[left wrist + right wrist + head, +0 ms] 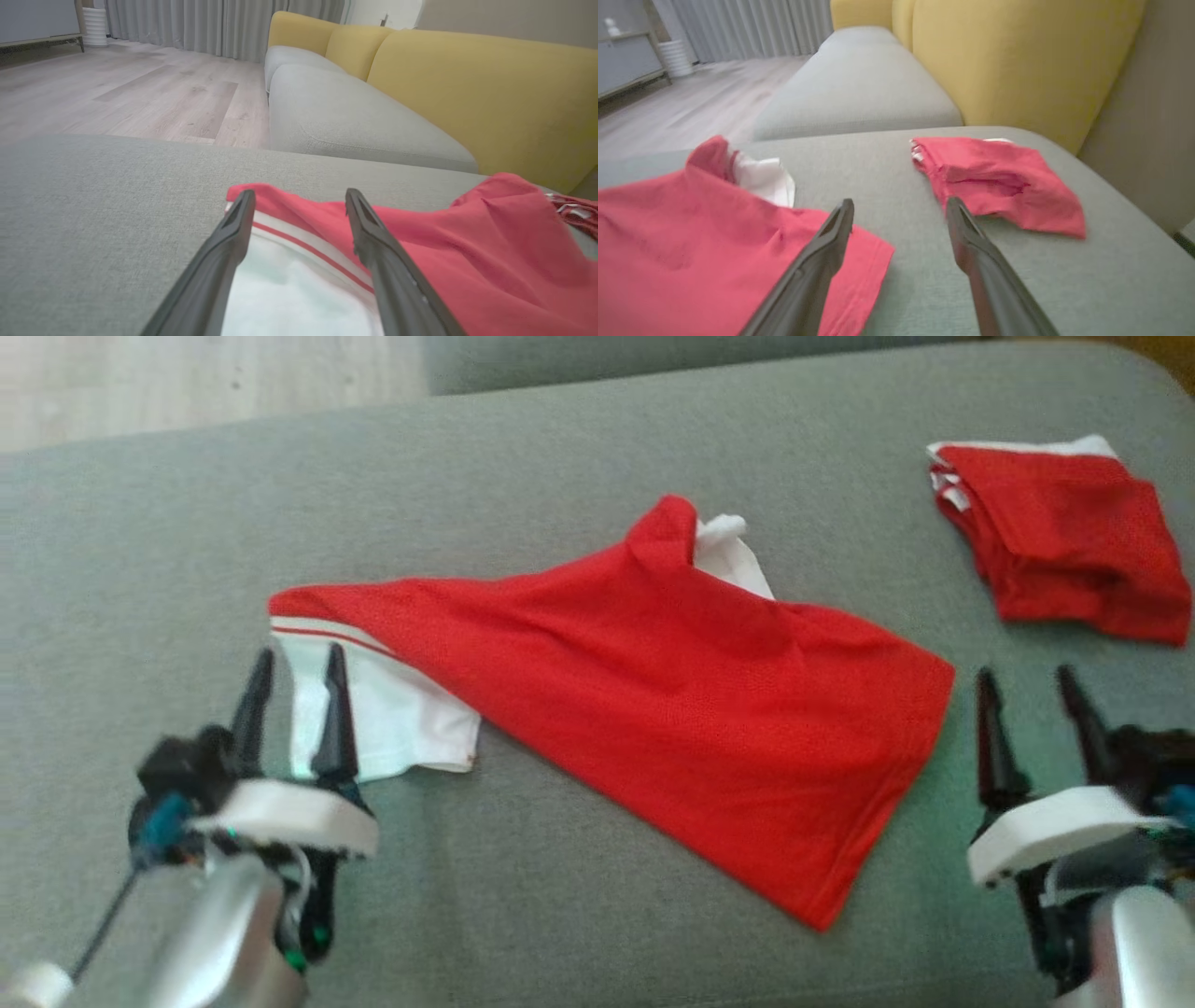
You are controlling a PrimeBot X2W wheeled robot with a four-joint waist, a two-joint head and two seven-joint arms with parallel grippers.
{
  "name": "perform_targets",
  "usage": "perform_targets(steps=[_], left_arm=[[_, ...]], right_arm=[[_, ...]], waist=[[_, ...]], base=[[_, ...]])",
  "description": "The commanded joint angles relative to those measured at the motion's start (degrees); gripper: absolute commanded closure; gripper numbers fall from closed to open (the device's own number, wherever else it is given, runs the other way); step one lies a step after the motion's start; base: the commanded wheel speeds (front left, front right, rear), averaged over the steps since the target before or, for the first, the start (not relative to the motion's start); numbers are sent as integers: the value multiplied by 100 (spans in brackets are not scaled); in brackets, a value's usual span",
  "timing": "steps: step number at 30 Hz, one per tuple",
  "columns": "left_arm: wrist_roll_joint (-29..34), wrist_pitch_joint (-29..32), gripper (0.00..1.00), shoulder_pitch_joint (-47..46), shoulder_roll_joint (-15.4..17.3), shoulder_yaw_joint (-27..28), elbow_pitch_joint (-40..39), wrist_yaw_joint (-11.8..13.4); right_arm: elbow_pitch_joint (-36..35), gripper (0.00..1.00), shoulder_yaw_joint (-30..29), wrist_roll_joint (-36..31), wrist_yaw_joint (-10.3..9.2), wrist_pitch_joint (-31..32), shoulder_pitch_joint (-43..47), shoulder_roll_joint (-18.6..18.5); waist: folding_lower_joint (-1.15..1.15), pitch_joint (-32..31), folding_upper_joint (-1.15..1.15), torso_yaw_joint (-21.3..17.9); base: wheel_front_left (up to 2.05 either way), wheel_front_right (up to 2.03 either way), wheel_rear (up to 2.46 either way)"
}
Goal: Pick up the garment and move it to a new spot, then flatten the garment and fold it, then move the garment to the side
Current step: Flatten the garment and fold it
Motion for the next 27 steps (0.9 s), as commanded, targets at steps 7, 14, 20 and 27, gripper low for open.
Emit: perform_targets(steps=[7, 14, 20, 27], left_arm=[[331, -68, 0, 927, -182, 300, -1478, 205], [438, -68, 0, 1449, -402, 277, -2196, 390], [470, -68, 0, 1632, -434, 300, -2420, 463], [479, -68, 0, 1703, -426, 384, -2502, 511]], right_arm=[[976, 0, 308, 82, 37, 689, -410, -460], [2019, 0, 329, 431, 37, 832, -863, -662], [2531, 90, 696, 821, 37, 902, -1178, -768], [2578, 100, 970, 947, 37, 504, -1515, -1055]], waist=[[1, -199, 0, 538], [1, -73, 0, 881], [1, -28, 0, 999], [1, -103, 0, 1005]], base=[[0, 0, 0], [0, 0, 0], [0, 0, 0], [0, 0, 0]])
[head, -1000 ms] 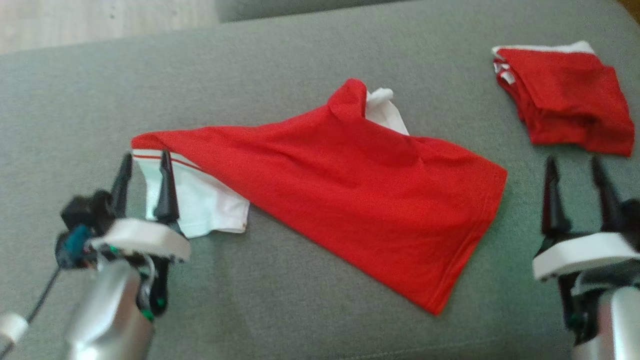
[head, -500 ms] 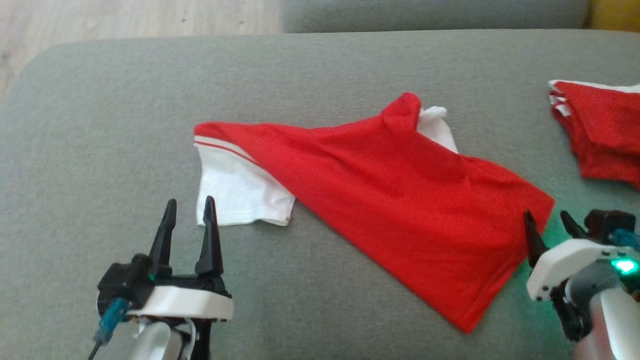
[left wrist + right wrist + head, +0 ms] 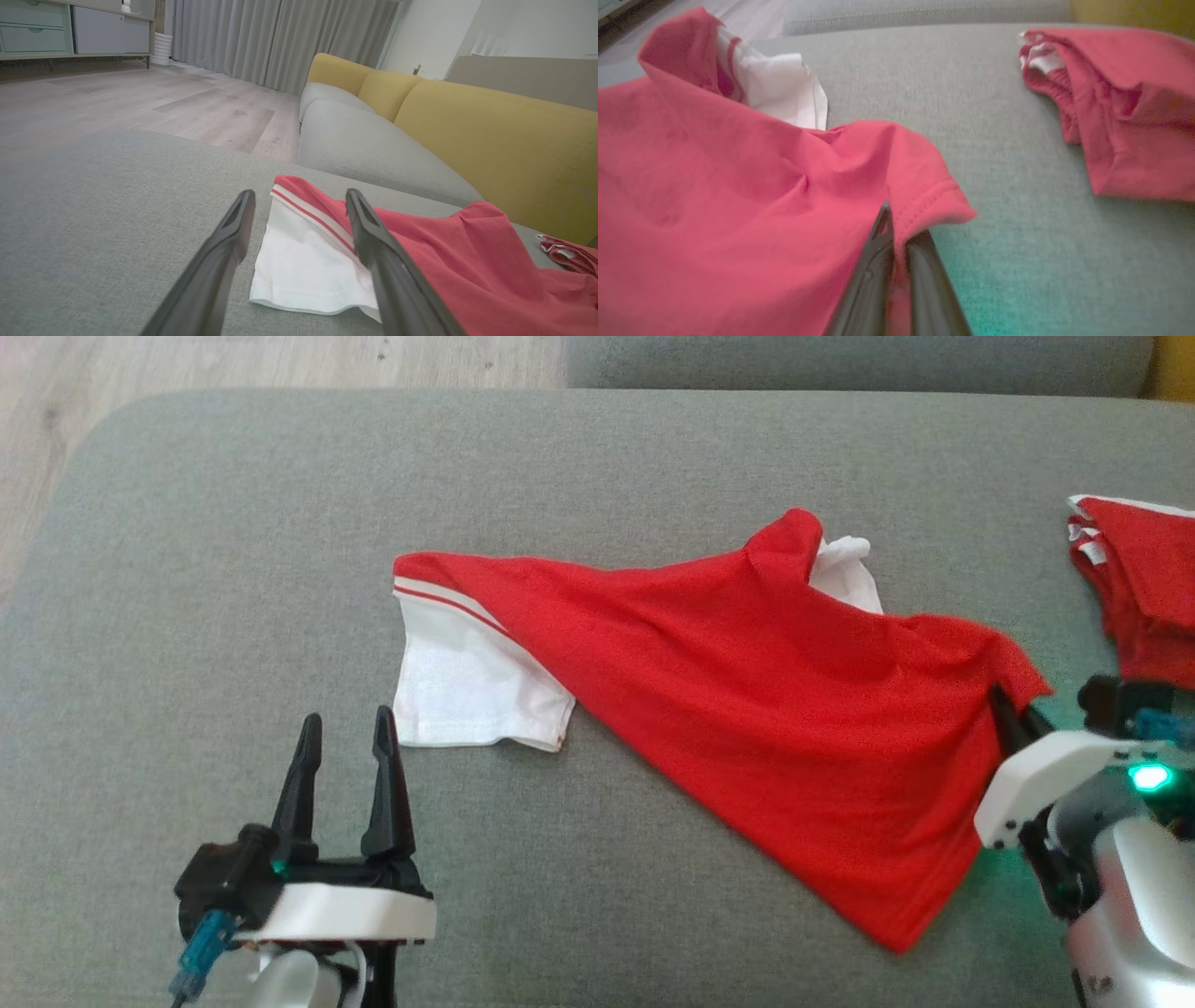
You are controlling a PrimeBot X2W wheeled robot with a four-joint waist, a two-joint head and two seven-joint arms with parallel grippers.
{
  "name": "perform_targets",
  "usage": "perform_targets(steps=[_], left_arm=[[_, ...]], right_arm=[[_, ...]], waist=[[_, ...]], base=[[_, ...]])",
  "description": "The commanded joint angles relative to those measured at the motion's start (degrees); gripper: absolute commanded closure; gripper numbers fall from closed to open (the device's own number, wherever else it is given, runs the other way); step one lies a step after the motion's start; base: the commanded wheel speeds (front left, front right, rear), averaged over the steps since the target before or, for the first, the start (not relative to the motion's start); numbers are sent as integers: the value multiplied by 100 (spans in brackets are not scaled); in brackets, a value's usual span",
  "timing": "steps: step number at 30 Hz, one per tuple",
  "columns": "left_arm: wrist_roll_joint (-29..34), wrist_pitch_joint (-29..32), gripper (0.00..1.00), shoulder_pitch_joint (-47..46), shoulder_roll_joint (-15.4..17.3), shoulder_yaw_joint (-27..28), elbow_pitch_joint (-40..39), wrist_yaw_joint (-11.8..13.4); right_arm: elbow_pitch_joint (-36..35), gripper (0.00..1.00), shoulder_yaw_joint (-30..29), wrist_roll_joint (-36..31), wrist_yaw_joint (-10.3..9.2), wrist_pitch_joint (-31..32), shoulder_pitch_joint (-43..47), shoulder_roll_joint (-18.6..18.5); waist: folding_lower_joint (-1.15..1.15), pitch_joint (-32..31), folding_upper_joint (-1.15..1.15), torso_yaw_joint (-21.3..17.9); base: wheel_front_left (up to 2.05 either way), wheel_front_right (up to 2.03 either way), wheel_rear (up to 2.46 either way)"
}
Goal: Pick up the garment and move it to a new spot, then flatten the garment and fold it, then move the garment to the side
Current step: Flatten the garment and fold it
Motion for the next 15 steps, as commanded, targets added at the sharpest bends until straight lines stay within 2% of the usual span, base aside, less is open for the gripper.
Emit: perform_targets(steps=[1, 8, 15], left_arm=[[61, -53, 0, -41, 45, 242, -188, 28], [89, -53, 0, -14, 17, 232, -249, 25], [143, -53, 0, 14, -64, 220, -301, -5]], right_arm=[[-241, 100, 151, 14, 37, -162, -270, -146], [-721, 100, 314, 27, 37, -277, -605, -319], [-1740, 100, 333, -40, 37, -201, -922, -508]], waist=[[0, -36, 0, -22], [0, -98, 0, -82], [0, -241, 0, -17]], base=[[0, 0, 0], [0, 0, 0], [0, 0, 0]])
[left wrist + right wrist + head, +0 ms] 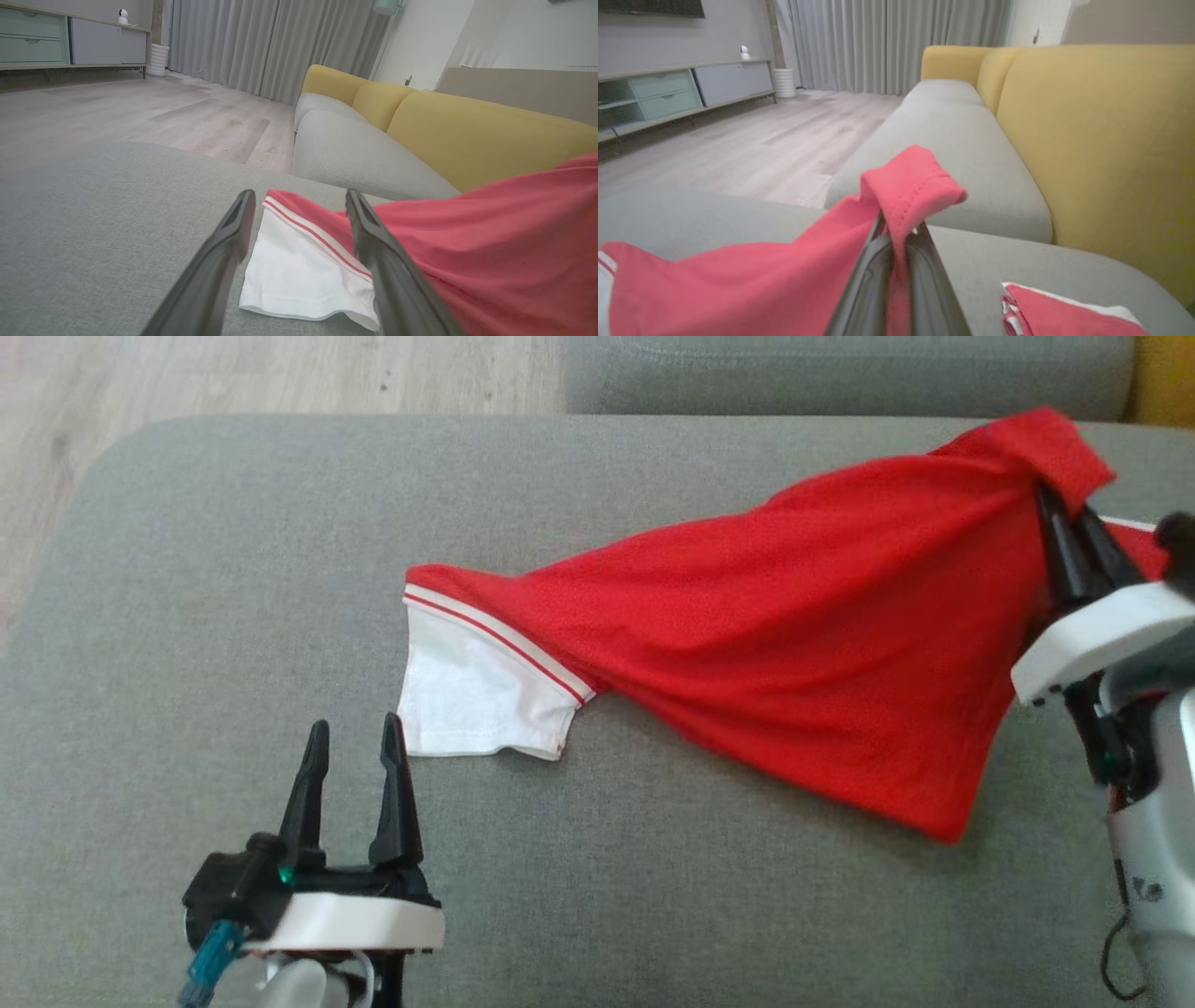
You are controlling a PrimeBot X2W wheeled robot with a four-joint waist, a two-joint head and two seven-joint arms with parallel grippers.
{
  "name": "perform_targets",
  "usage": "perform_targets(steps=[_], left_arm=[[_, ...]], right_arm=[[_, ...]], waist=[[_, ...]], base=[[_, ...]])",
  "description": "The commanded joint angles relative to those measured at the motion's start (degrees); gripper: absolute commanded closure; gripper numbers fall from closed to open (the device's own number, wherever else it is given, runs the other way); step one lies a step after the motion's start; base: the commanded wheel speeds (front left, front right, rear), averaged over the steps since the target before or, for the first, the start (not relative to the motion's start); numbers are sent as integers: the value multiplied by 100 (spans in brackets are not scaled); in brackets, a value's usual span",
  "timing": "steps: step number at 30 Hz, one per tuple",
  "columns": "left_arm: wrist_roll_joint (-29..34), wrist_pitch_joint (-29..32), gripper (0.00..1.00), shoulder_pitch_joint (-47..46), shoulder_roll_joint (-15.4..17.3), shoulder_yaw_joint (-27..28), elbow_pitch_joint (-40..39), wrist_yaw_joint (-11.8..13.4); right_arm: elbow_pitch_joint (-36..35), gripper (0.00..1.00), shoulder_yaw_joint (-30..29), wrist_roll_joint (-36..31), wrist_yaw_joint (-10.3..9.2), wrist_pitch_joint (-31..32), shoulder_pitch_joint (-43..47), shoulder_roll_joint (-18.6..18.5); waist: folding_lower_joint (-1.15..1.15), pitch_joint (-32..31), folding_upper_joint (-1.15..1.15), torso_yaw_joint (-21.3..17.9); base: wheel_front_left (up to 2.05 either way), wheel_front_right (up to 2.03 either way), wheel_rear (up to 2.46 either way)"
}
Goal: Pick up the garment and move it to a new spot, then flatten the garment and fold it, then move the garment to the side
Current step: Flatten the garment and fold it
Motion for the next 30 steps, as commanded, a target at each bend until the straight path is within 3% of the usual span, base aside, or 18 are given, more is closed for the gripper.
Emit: perform_targets(steps=[1, 7, 11, 16, 25, 26, 27, 28, 30], left_arm=[[45, -53, 0, -84, 1, 219, -202, -3], [46, -53, 0, 0, -43, 275, -227, -11], [72, -53, 0, -37, -76, 271, -278, -43], [127, -53, 0, -208, -138, 227, -319, -124], [244, -53, 0, -574, -325, 34, -196, -354], [252, -53, 0, -598, -343, 17, -180, -368], [259, -53, 0, -619, -360, 8, -167, -381], [265, -53, 0, -637, -376, -1, -153, -393], [279, -53, 0, -659, -404, -7, -126, -407]], right_arm=[[-317, 100, 99, -42, 37, 28, -143, -76], [-1386, 100, 182, -103, 37, 374, 11, 58], [-1421, 100, 334, -192, 37, 624, -245, -37], [-488, 100, 485, -390, 37, 655, -1152, -348], [2174, 100, 354, -1107, 37, 36, -2805, -629], [2397, 70, 319, -1221, 37, -60, -2932, -613], [2598, 11, 289, -1355, 37, -177, -3052, -589], [2784, 0, 235, -1502, 37, -306, -3164, -564], [3115, 0, 147, -1797, 37, -573, -3351, -491]], waist=[[0, -51, 0, 13], [0, -158, 0, -2], [0, -53, 0, 33], [0, 212, 0, 246], [0, 814, 0, 984], [0, 868, 0, 1032], [0, 912, 0, 1062], [0, 950, 0, 1088], [0, 992, 0, 1104]], base=[[0, 0, 0], [0, 0, 0], [0, 0, 0], [0, 0, 0], [0, 0, 0], [0, 0, 0], [0, 0, 0], [0, 0, 0], [0, 0, 0]])
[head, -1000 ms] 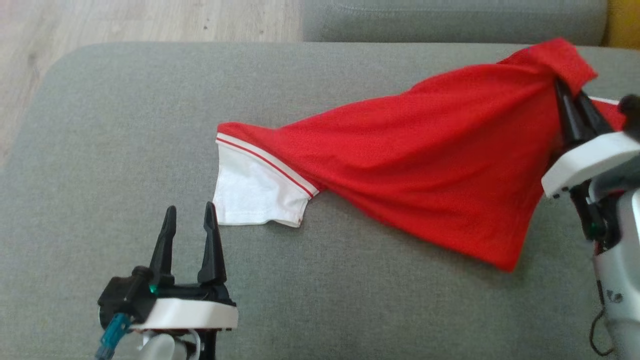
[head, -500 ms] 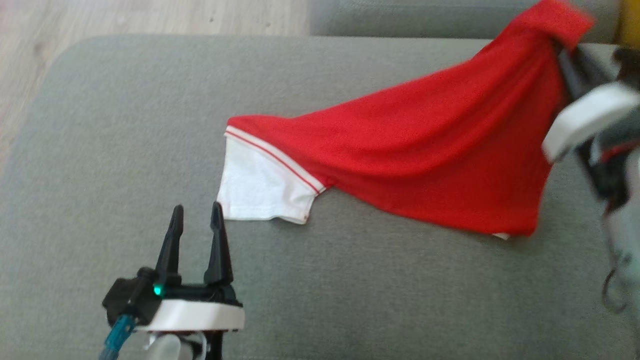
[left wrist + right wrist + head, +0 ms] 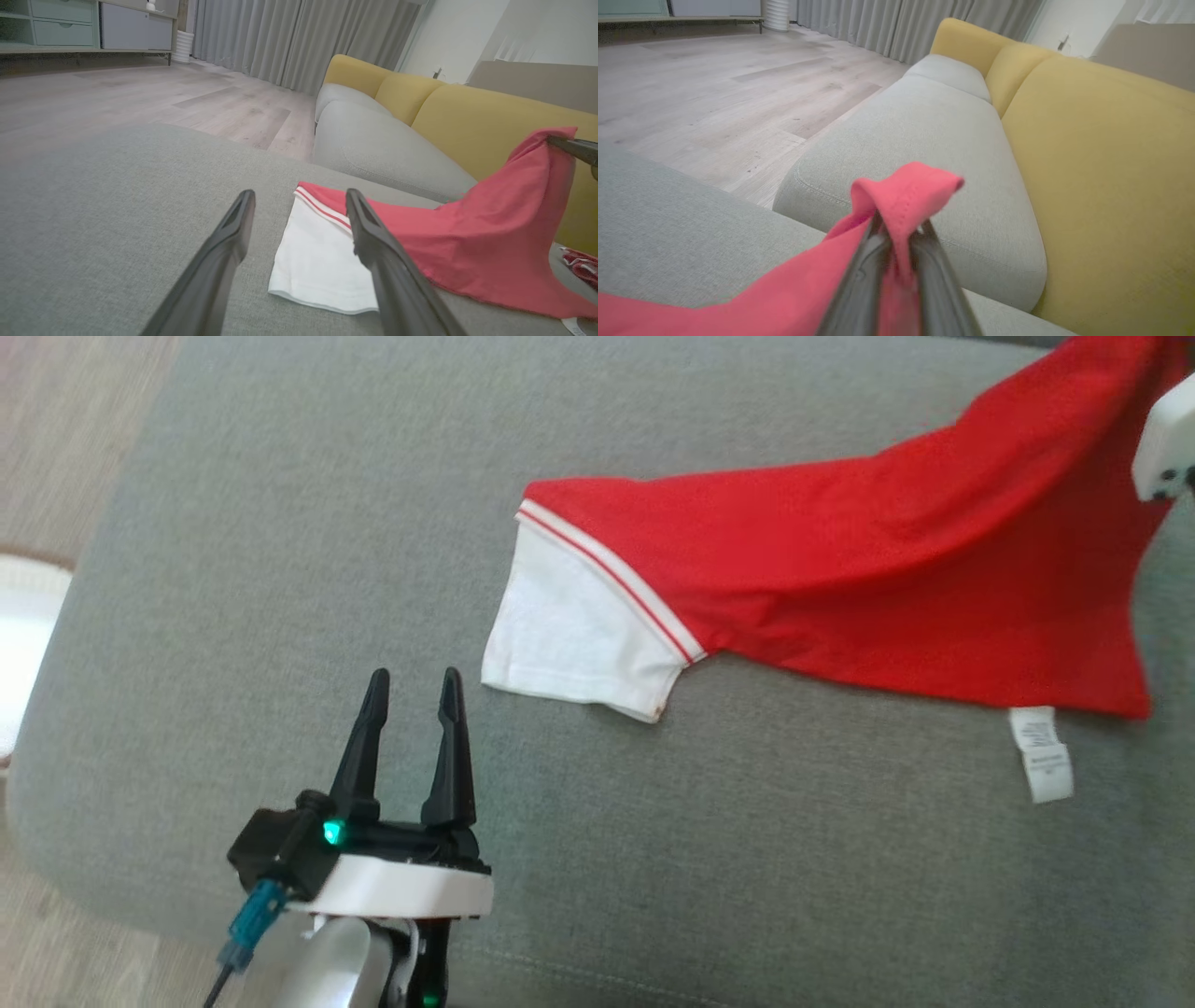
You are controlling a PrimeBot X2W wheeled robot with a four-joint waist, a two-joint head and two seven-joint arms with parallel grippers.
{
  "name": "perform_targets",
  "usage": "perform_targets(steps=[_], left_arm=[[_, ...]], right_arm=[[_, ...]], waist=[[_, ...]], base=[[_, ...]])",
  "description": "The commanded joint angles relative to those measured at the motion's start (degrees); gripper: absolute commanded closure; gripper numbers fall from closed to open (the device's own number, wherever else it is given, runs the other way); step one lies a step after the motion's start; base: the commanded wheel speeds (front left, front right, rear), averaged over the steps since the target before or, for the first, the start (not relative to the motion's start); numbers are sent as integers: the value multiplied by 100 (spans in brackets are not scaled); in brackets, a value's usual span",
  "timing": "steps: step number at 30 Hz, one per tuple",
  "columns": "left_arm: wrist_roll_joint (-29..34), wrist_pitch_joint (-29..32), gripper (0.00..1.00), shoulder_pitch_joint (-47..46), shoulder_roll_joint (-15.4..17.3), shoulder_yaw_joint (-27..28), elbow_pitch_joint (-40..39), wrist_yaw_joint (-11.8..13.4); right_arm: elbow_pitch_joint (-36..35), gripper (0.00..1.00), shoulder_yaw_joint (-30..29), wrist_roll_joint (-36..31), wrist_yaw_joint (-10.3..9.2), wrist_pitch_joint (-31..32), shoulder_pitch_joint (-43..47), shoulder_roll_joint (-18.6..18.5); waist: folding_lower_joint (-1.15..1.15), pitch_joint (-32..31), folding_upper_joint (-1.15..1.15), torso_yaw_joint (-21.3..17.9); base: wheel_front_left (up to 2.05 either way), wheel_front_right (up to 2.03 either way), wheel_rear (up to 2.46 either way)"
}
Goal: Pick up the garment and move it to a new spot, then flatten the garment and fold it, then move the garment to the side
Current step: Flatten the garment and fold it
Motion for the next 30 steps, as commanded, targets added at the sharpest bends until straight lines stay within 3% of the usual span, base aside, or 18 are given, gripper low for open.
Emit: perform_targets(steps=[1, 8, 18, 25, 30], left_arm=[[84, -53, 0, -227, -17, 171, -133, -34], [108, -53, 0, -171, -55, 215, 2, -42], [82, -34, 0, -75, 6, 316, 312, -49], [-33, 62, 0, 166, 91, 385, 484, 21], [-153, 120, 0, 562, 123, 418, 584, 99]], right_arm=[[71, 0, -34, -283, 37, -301, -362, 137], [722, 0, -194, -547, 37, -890, -637, 526], [1085, 0, -74, 27, 37, -1436, -197, 916], [613, 0, -20, 699, 37, -1588, 1008, 1056], [-356, 0, -115, 992, 37, -1632, 2467, 1260]], waist=[[-1, 121, 0, 99], [-1, -62, 0, -103], [-1, -692, 0, -720], [-1, -1156, 0, -1066], [-1, -1485, 0, -1277]], base=[[0, 0, 0], [0, 0, 0], [0, 0, 0], [0, 0, 0], [0, 0, 0]])
